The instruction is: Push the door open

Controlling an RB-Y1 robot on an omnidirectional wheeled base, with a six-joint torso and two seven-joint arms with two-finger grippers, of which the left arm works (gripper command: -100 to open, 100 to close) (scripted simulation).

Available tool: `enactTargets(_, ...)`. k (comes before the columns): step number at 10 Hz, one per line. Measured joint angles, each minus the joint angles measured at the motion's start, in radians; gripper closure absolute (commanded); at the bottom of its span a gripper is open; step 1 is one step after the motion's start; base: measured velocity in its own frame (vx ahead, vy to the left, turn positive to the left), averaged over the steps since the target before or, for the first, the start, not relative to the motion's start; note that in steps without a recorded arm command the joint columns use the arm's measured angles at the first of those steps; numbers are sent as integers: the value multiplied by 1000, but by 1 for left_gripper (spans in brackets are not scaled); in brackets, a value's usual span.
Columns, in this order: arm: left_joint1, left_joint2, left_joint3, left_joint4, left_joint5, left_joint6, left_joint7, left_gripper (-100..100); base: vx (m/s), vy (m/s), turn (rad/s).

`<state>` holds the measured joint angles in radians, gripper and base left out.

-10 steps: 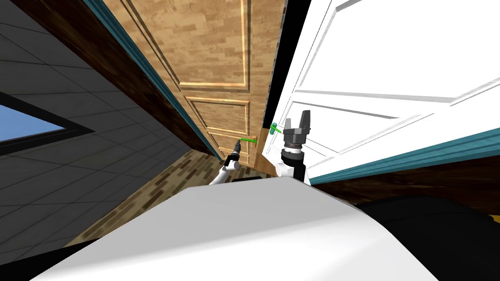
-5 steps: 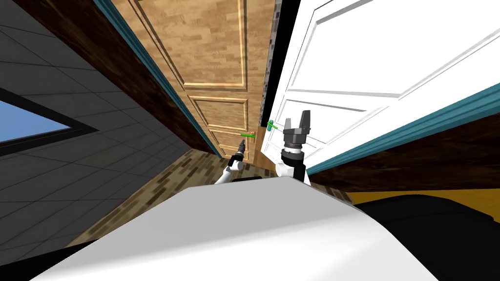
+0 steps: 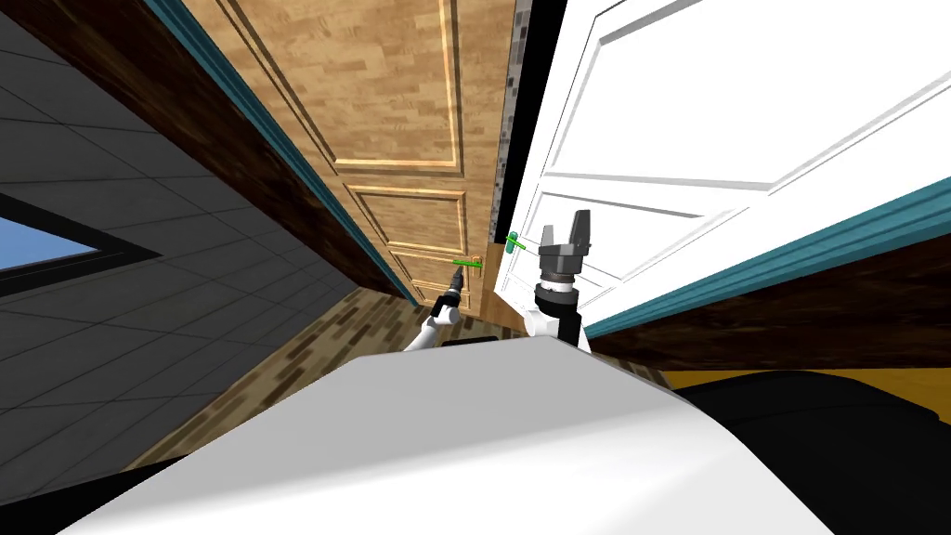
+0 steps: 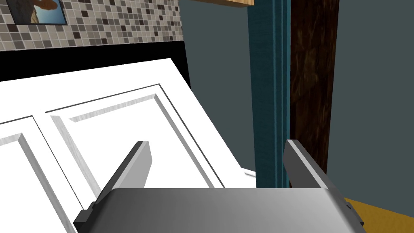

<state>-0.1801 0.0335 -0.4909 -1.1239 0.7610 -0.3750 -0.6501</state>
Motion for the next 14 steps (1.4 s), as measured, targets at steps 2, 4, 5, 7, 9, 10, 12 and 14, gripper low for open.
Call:
enactTargets(2, -4, -1, 4, 8, -3, -5, 4, -100, 218, -75, -35)
enactTargets(4, -11, -17, 11, 16, -6, -10, 9, -100, 153, -62, -11)
enactTargets(5, -11, -19, 11, 16, -6, -10, 10, 100, -13, 3, 10)
enactTargets(7, -14, -18, 12, 14, -6, -11, 10, 100, -33, 12, -11)
enactTargets(9, -11, -18, 10, 16, -6, -9, 10, 100, -12, 5, 2)
enactTargets(10, -10, -18, 10, 17, -5, -8, 10, 100, 0, 0, 0)
enactTargets(12, -20, -15, 17, 36, 11, -15, 2, 100, 66, 2, -84)
enactTargets(14, -45, -8, 22, 82, 37, -50, -4, 100, 99, -2, -51)
